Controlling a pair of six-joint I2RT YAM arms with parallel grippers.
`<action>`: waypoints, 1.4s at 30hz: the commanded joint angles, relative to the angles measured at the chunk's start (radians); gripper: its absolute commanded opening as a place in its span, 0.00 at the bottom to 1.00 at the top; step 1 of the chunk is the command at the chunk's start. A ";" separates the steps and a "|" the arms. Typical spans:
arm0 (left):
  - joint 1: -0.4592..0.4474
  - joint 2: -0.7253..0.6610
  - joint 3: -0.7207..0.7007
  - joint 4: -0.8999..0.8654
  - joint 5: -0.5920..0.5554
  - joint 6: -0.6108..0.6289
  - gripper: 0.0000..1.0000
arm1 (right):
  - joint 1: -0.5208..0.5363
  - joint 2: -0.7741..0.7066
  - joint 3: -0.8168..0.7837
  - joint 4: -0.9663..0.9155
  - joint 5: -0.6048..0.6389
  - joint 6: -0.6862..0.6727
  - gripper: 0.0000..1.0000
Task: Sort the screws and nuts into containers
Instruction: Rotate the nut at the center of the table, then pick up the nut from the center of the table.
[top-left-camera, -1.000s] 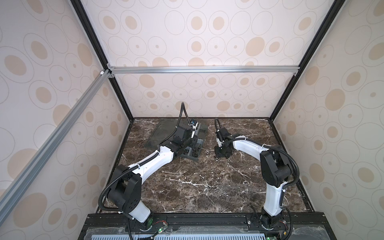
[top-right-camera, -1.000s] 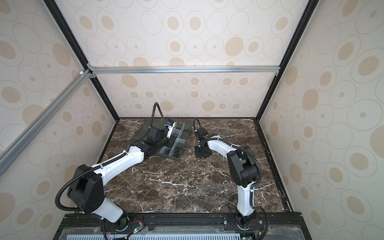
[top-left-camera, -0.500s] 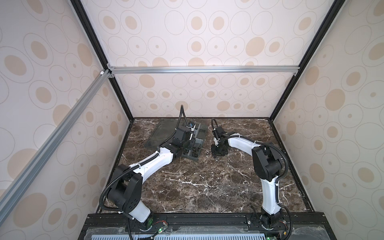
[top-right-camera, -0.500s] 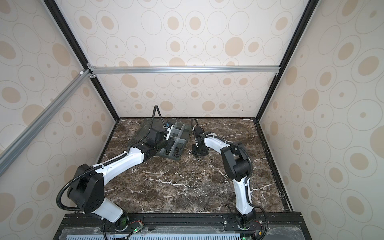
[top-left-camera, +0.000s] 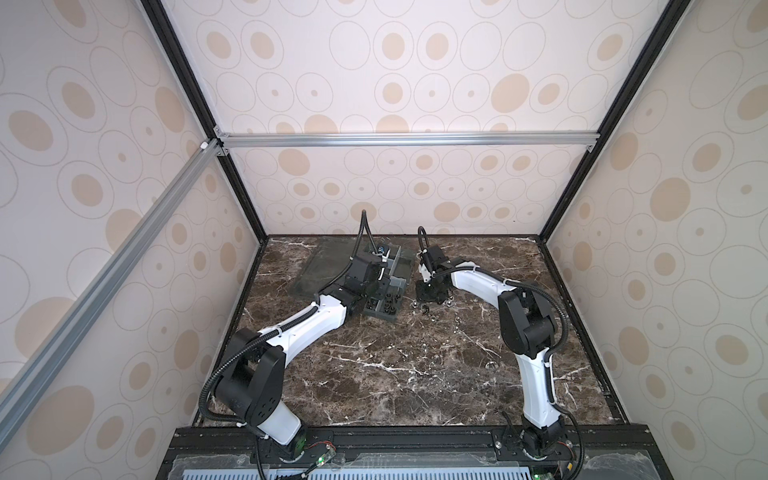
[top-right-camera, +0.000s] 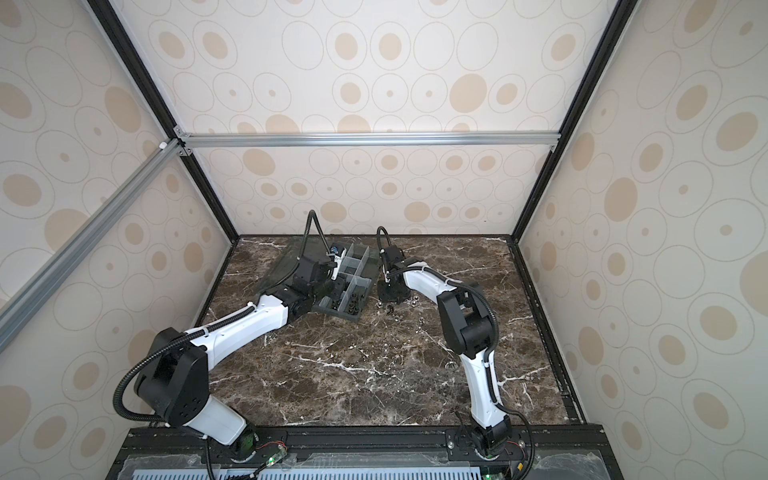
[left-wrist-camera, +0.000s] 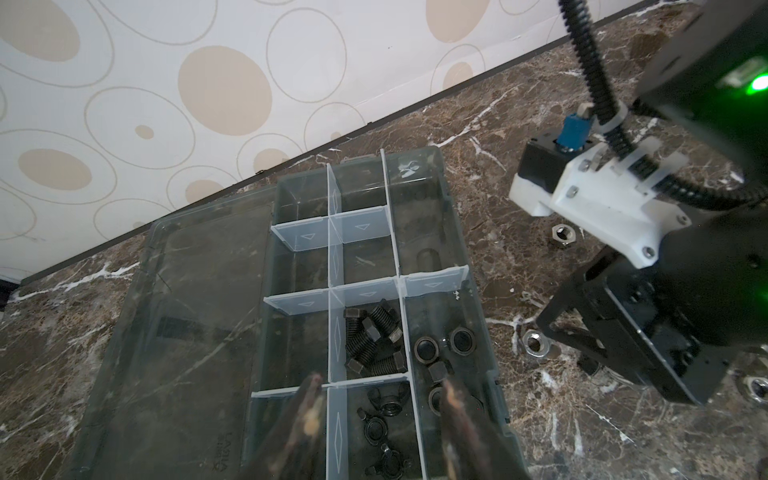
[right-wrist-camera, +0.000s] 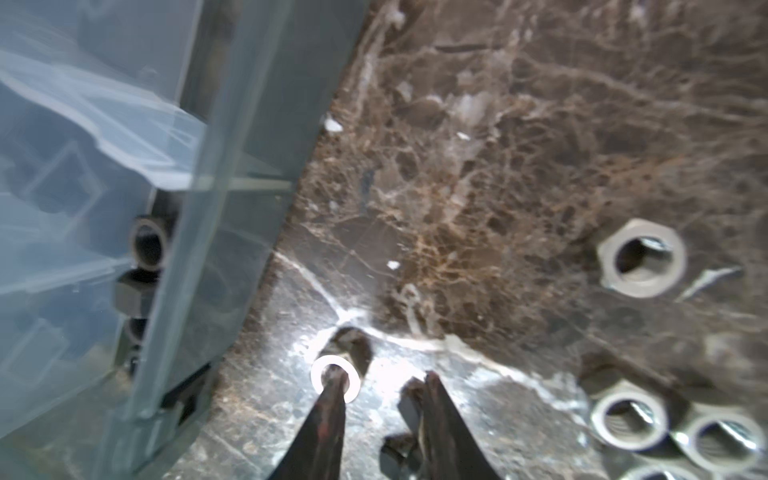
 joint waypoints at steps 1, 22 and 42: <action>0.003 0.009 0.018 0.009 -0.013 0.027 0.46 | 0.007 -0.039 -0.011 -0.091 0.082 -0.016 0.34; 0.005 -0.051 -0.047 0.038 -0.019 0.022 0.46 | 0.084 0.064 0.006 -0.163 0.188 0.006 0.18; 0.110 -0.242 -0.243 0.192 -0.041 -0.129 0.54 | 0.105 -0.149 0.046 -0.168 0.092 -0.059 0.05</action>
